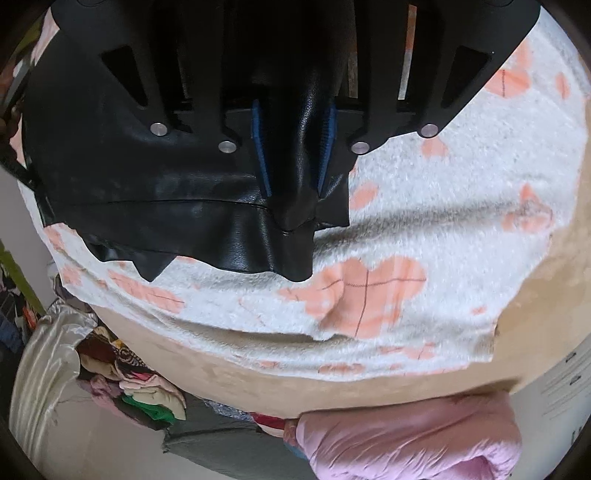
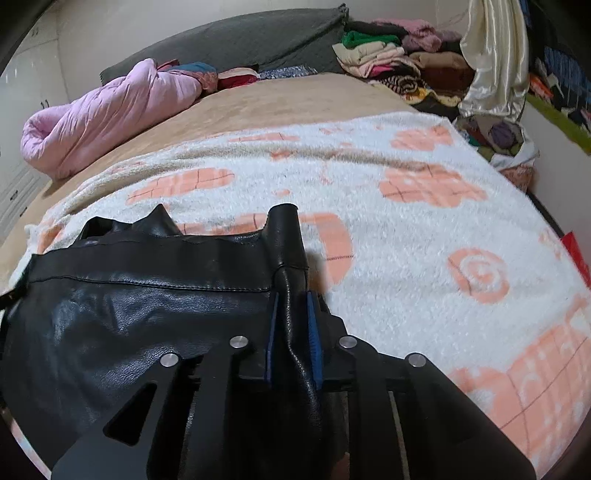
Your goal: Fold large clothes
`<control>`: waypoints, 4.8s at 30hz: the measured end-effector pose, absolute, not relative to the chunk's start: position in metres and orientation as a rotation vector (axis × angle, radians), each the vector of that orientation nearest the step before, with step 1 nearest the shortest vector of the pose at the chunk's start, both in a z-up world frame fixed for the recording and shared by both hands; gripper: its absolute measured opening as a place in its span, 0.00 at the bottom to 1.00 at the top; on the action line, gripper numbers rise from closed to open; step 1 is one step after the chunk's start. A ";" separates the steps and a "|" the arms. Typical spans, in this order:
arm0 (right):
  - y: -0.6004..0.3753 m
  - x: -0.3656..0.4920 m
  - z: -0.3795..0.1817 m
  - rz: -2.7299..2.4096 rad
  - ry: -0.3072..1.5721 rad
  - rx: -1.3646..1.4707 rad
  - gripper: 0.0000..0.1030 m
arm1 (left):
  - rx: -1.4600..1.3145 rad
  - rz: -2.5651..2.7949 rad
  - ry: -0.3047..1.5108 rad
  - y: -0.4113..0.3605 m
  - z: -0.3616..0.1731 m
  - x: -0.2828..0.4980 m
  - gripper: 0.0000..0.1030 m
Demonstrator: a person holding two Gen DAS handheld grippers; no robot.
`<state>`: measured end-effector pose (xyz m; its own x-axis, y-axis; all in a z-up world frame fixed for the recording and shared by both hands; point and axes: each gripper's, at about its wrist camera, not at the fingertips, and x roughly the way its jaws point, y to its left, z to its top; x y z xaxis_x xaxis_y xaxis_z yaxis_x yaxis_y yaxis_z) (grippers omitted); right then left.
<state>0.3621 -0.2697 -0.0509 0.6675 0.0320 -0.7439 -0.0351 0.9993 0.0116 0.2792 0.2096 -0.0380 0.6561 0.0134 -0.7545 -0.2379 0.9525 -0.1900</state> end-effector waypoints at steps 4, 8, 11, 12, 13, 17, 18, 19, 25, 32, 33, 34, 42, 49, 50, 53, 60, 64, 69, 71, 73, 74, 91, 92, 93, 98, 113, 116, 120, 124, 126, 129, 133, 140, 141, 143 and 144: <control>-0.271 0.357 -0.049 0.046 0.846 0.024 0.16 | -0.269 0.164 0.851 0.207 -0.035 0.277 0.26; -0.272 0.355 -0.046 0.043 0.843 0.024 0.24 | -0.266 0.186 0.854 0.207 -0.028 0.274 0.32; -0.278 0.352 -0.042 0.024 0.846 0.061 0.38 | -0.242 0.196 0.856 0.205 -0.023 0.271 0.40; -0.281 0.350 -0.041 0.024 0.849 0.081 0.40 | -0.236 0.196 0.856 0.204 -0.021 0.270 0.41; -0.284 0.348 -0.040 0.029 0.850 0.094 0.42 | -0.233 0.198 0.855 0.204 -0.020 0.269 0.45; -0.290 0.337 -0.033 0.028 0.848 0.110 0.54 | -0.225 0.210 0.847 0.203 -0.013 0.264 0.57; -0.291 0.334 -0.032 0.026 0.846 0.112 0.60 | -0.224 0.207 0.838 0.202 -0.010 0.261 0.60; -0.292 0.328 -0.029 0.027 0.844 0.124 0.63 | -0.221 0.207 0.832 0.201 -0.007 0.259 0.63; -0.302 0.301 -0.013 0.067 0.815 0.231 0.82 | -0.253 0.185 0.817 0.201 0.005 0.242 0.77; -0.293 0.267 -0.010 0.165 0.858 0.259 0.90 | -0.380 0.143 0.852 0.212 -0.008 0.212 0.87; -0.293 0.263 -0.011 0.174 0.869 0.263 0.90 | -0.407 0.131 0.864 0.215 -0.014 0.208 0.89; -0.292 0.258 -0.012 0.181 0.878 0.266 0.90 | -0.439 0.118 0.871 0.217 -0.019 0.205 0.91; -0.299 0.248 -0.044 0.234 0.981 0.363 0.84 | -0.591 0.051 0.919 0.218 -0.048 0.190 0.91; -0.295 0.242 -0.054 0.283 0.995 0.393 0.44 | -0.608 0.030 0.912 0.204 -0.049 0.183 0.54; -0.294 0.239 -0.051 0.281 0.988 0.385 0.36 | -0.601 0.035 0.911 0.202 -0.047 0.182 0.51; -0.295 0.230 -0.044 0.277 0.970 0.387 0.29 | -0.574 0.047 0.905 0.197 -0.040 0.176 0.44; -0.299 0.203 -0.036 0.247 0.974 0.348 0.29 | -0.580 0.025 0.906 0.188 -0.034 0.138 0.43; -0.302 0.186 -0.035 0.237 0.973 0.352 0.31 | -0.578 0.015 0.900 0.183 -0.034 0.116 0.43; -0.299 0.184 -0.035 0.178 0.966 0.315 0.52 | -0.576 0.025 0.893 0.185 -0.036 0.114 0.47; -0.295 0.179 -0.030 0.146 0.949 0.272 0.61 | -0.559 0.034 0.894 0.184 -0.033 0.112 0.48; -0.295 0.172 -0.028 0.125 0.929 0.258 0.70 | -0.549 0.047 0.892 0.183 -0.030 0.109 0.54; -0.294 0.168 -0.025 0.113 0.913 0.248 0.72 | -0.545 0.049 0.891 0.181 -0.029 0.109 0.55; -0.192 0.130 0.027 0.269 0.713 -0.005 0.82 | -0.375 0.170 0.806 0.178 0.009 0.084 0.91; -0.180 0.131 0.025 0.294 0.721 -0.018 0.81 | -0.373 0.178 0.806 0.180 0.009 0.082 0.91; -0.171 0.131 0.024 0.309 0.726 -0.032 0.78 | -0.376 0.185 0.805 0.183 0.009 0.080 0.91; -0.117 0.130 0.014 0.378 0.747 -0.118 0.70 | -0.391 0.217 0.802 0.199 0.007 0.071 0.91; -0.073 0.154 -0.019 0.327 0.834 -0.187 0.45 | -0.457 0.213 0.814 0.221 -0.006 0.076 0.91; -0.076 0.162 -0.033 0.316 0.894 -0.176 0.44 | -0.473 0.176 0.826 0.219 -0.009 0.088 0.91; -0.074 0.170 -0.057 0.310 0.959 -0.192 0.44 | -0.493 0.118 0.858 0.215 -0.016 0.114 0.91; -0.080 0.175 -0.067 0.324 0.970 -0.147 0.45 | -0.499 0.065 0.910 0.213 -0.025 0.147 0.91; -0.081 0.176 -0.067 0.334 0.976 -0.141 0.45 | -0.511 0.037 0.939 0.213 -0.027 0.165 0.91; -0.082 0.178 -0.065 0.341 0.991 -0.126 0.45 | -0.502 0.007 1.003 0.213 -0.036 0.192 0.91; -0.082 0.181 -0.050 0.364 0.998 -0.120 0.43 | -0.499 -0.025 1.007 0.212 -0.049 0.203 0.88; -0.078 0.232 -0.003 0.310 0.867 -0.124 0.37 | -0.534 -0.096 0.922 0.212 -0.041 0.195 0.49; -0.077 0.243 -0.002 0.298 0.867 -0.121 0.35 | -0.538 -0.102 0.910 0.212 -0.038 0.194 0.48; -0.073 0.268 -0.004 0.276 0.879 -0.102 0.33 | -0.556 -0.125 0.888 0.214 -0.032 0.193 0.40; -0.071 0.280 -0.007 0.270 0.890 -0.087 0.33 | -0.561 -0.133 0.877 0.214 -0.028 0.192 0.39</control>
